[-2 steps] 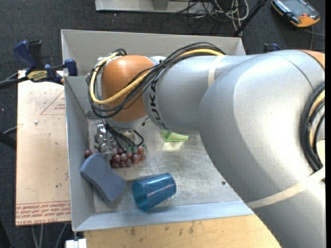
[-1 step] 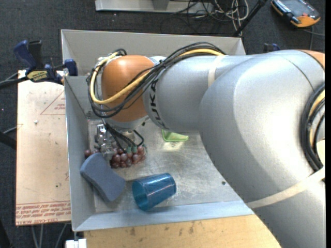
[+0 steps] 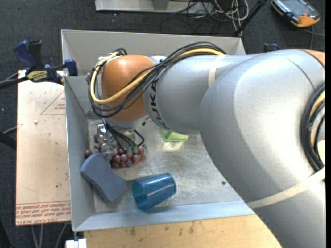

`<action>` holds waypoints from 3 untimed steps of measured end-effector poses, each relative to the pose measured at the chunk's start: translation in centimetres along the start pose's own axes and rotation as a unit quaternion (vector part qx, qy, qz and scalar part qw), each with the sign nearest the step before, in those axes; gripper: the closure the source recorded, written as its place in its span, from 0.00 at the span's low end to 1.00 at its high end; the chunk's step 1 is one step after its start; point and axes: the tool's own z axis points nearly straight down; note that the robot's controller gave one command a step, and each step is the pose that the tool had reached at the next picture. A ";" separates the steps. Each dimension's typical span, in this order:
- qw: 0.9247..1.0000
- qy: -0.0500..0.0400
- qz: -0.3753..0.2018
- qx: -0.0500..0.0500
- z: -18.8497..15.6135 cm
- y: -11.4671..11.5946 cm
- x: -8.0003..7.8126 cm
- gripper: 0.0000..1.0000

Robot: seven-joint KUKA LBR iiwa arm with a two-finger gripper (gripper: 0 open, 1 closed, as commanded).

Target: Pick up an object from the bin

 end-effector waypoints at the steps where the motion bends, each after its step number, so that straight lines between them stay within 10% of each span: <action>1: 1.000 0.005 0.000 0.000 -0.9 0.0 0.2 1.00; 3: 1.000 0.004 0.000 -0.001 -4.0 0.1 0.1 1.00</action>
Offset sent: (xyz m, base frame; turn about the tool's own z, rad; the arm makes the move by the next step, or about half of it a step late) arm -0.0001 -0.0002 0.0136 0.0000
